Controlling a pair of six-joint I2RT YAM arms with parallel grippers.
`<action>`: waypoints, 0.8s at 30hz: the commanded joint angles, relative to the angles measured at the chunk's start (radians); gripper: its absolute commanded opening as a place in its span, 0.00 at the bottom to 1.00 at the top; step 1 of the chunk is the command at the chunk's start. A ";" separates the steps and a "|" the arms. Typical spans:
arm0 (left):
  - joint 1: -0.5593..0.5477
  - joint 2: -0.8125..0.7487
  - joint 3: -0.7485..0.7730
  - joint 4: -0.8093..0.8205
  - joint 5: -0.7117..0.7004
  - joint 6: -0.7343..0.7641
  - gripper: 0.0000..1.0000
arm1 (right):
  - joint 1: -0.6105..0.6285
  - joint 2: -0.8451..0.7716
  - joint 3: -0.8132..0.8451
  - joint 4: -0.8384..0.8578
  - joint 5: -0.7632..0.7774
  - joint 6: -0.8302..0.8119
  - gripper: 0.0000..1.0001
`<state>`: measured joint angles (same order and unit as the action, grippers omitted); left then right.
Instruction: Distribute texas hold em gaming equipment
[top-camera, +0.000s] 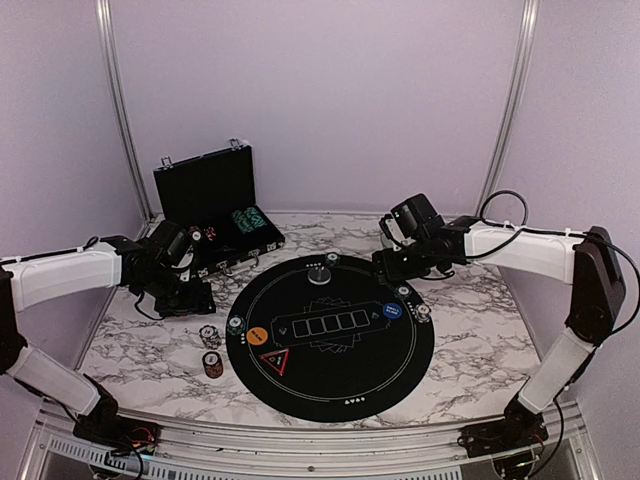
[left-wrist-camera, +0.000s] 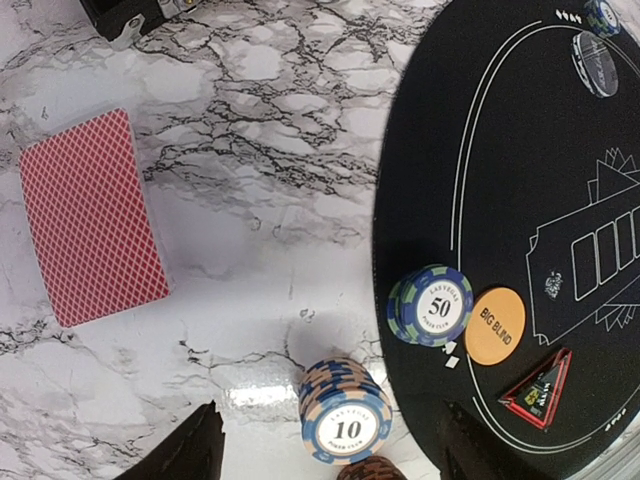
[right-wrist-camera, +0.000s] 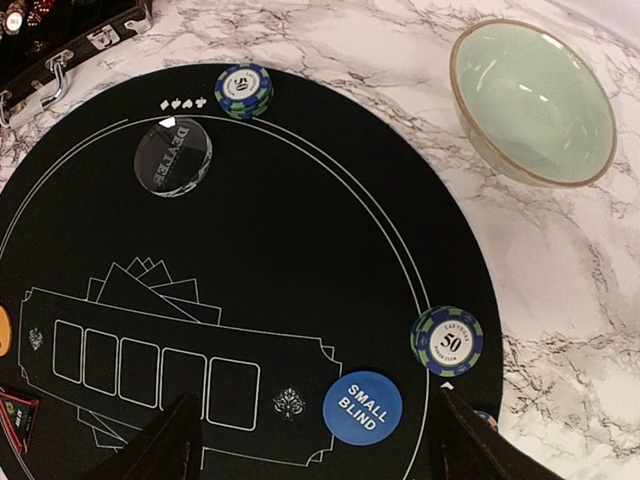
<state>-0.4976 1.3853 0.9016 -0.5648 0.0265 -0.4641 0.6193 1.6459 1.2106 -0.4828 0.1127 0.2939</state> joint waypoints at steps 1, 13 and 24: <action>-0.019 0.026 0.023 -0.054 -0.021 -0.004 0.74 | 0.009 0.005 0.017 0.035 -0.010 -0.010 0.75; -0.076 0.106 0.068 -0.096 -0.057 0.006 0.73 | 0.008 0.002 -0.002 0.045 -0.008 -0.007 0.75; -0.115 0.179 0.103 -0.134 -0.078 0.021 0.70 | 0.010 0.000 -0.011 0.046 -0.002 -0.004 0.75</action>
<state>-0.5995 1.5341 0.9733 -0.6449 -0.0284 -0.4595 0.6197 1.6459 1.2068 -0.4595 0.1120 0.2935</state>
